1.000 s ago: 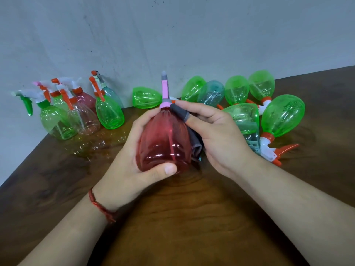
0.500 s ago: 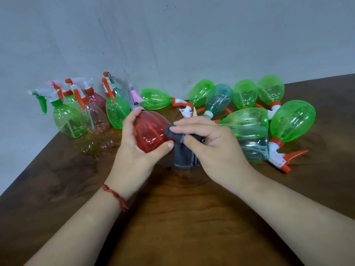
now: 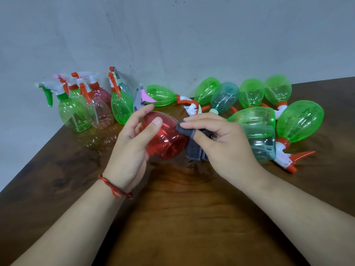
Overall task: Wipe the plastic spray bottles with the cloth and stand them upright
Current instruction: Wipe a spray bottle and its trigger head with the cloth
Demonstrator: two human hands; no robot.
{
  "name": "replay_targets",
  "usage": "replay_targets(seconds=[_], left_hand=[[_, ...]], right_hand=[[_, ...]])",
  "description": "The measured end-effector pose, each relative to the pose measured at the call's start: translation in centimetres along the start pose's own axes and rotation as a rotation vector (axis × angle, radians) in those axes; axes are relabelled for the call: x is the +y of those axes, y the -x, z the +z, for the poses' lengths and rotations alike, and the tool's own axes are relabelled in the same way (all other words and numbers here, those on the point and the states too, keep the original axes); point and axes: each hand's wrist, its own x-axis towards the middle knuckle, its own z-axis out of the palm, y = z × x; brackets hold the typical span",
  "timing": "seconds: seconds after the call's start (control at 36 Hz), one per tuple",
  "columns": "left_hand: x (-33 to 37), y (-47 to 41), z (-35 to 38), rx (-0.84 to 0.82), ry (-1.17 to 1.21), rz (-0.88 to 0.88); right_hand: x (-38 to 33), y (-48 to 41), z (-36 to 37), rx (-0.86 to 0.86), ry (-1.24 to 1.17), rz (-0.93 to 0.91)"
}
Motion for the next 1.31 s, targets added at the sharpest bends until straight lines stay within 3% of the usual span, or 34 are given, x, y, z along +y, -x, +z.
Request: replay_targets(seconds=[0.22,0.31,0.42,0.56,0.67,0.86,1.03,1.14,1.22,1.31], left_hand=[[0.1,-0.2,-0.1,0.136,-0.035,0.033],[0.1,-0.2,-0.3,0.133,-0.007,-0.003],[0.2,-0.1,0.1,0.125,0.096,-0.006],[-0.1,-0.1,0.4,0.044,0.234,0.039],[0.1,0.4,1.0,0.079,0.293,0.106],[0.6,0.6,1.1,0.151,0.232,0.259],[0.1,1.1,1.1,0.134,-0.196,0.586],[0.1,1.0,0.9,0.124,-0.249,0.657],[0.2,1.2,1.0,0.086,-0.229,0.647],[0.2,1.4,1.3,0.022,-0.186,0.642]], right_hand=[[-0.5,0.8,1.4,-0.164,0.434,-0.499],[-0.3,0.7,1.6,-0.196,0.480,-0.555],[-0.4,0.3,0.7,-0.048,0.239,-0.228],[-0.5,-0.3,1.4,0.085,-0.395,0.417],[-0.8,0.5,2.6,0.096,-0.665,0.675],[-1.3,0.9,2.7,-0.028,-0.792,0.836],[-1.1,1.1,2.6,-0.116,-0.802,0.895],[-1.2,0.4,2.1,-0.049,-0.801,0.788],[-1.2,0.0,2.0,0.100,-0.845,0.798],[-1.3,0.3,2.2,0.090,-0.796,0.849]])
